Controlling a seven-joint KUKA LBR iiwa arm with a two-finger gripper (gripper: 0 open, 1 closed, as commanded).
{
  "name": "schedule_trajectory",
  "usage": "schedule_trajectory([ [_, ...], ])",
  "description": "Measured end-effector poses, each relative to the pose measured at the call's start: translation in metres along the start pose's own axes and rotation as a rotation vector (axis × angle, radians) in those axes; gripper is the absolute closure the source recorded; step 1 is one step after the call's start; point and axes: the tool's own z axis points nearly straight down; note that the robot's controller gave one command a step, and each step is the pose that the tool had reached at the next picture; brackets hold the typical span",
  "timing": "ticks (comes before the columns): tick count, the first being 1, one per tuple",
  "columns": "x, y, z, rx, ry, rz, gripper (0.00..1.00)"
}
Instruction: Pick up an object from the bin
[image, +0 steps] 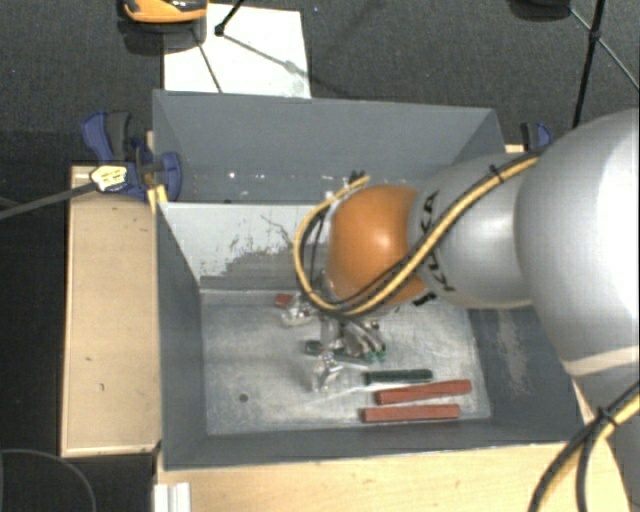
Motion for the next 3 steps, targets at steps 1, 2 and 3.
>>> schedule_trajectory([
  [1,0.020,-0.095,-0.003,0.003,-0.006,0.011,1.00],
  [2,0.020,-0.095,-0.003,0.003,-0.006,0.013,1.00],
  [3,0.019,-0.094,-0.144,0.001,0.000,-0.041,1.00],
])
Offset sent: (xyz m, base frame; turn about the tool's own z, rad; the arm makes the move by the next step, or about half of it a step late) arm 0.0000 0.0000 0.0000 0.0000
